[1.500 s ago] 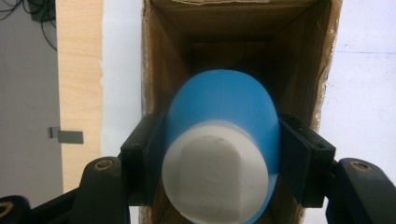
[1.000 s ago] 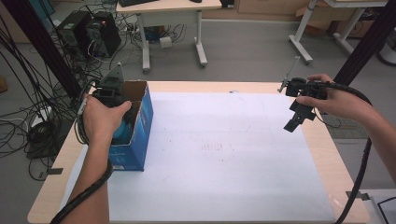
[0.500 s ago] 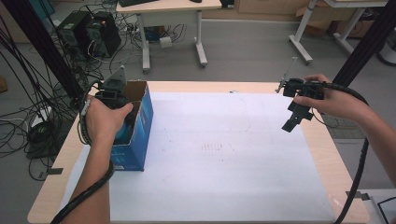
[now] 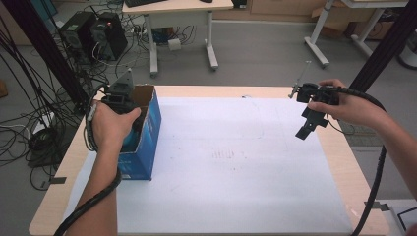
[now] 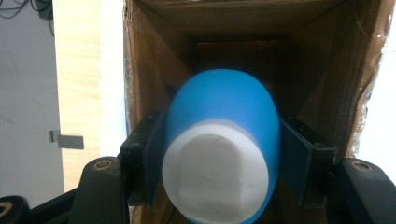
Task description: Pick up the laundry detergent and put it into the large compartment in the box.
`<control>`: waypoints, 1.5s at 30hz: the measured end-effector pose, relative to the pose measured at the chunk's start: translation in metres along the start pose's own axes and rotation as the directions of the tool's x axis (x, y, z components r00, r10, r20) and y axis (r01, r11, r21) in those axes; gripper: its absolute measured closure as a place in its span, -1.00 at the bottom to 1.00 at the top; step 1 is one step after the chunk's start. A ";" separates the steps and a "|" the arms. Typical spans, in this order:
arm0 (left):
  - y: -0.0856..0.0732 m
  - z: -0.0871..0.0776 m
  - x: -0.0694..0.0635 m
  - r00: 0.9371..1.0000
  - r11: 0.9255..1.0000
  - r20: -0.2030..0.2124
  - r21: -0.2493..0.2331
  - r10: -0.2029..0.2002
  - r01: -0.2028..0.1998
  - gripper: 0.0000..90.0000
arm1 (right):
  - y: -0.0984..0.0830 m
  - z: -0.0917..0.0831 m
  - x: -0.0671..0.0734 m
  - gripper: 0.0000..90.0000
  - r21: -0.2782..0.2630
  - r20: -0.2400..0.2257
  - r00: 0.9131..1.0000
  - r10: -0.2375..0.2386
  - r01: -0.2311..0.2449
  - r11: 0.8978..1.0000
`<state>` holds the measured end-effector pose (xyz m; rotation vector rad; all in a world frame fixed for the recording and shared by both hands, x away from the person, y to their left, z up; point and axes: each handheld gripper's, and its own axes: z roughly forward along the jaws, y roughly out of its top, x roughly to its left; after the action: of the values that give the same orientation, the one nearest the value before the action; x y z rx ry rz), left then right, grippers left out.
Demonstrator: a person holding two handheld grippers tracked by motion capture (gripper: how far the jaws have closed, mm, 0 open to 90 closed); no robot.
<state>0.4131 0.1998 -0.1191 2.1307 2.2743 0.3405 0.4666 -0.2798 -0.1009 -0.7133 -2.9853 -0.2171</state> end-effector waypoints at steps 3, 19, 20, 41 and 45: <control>-0.001 0.000 0.001 1.000 1.000 0.002 -0.001 -0.002 0.002 -0.15 | 0.001 0.000 0.000 -0.90 0.002 0.000 1.000 0.000 0.000 1.000; -0.006 -0.004 0.000 1.000 1.000 0.010 -0.017 -0.001 0.002 -0.22 | -0.003 0.000 0.002 -0.90 -0.004 -0.001 1.000 0.007 -0.007 1.000; -0.007 -0.005 0.001 1.000 1.000 0.012 -0.017 0.000 0.000 -0.23 | -0.003 0.000 0.002 -0.90 -0.006 -0.001 1.000 0.005 -0.005 1.000; -0.029 -0.050 0.002 1.000 0.997 0.020 -0.076 0.006 -0.005 -0.61 | -0.007 -0.006 0.008 -0.90 -0.014 0.006 1.000 0.000 0.000 1.000; -0.032 -0.059 0.005 0.999 0.996 0.038 -0.084 0.003 0.001 -0.70 | -0.008 -0.008 0.010 -0.89 -0.018 0.009 1.000 -0.001 0.002 1.000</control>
<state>0.3718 0.1939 -0.0664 2.0799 2.1974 0.3844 0.4539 -0.2840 -0.0926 -0.7157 -2.9963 -0.2423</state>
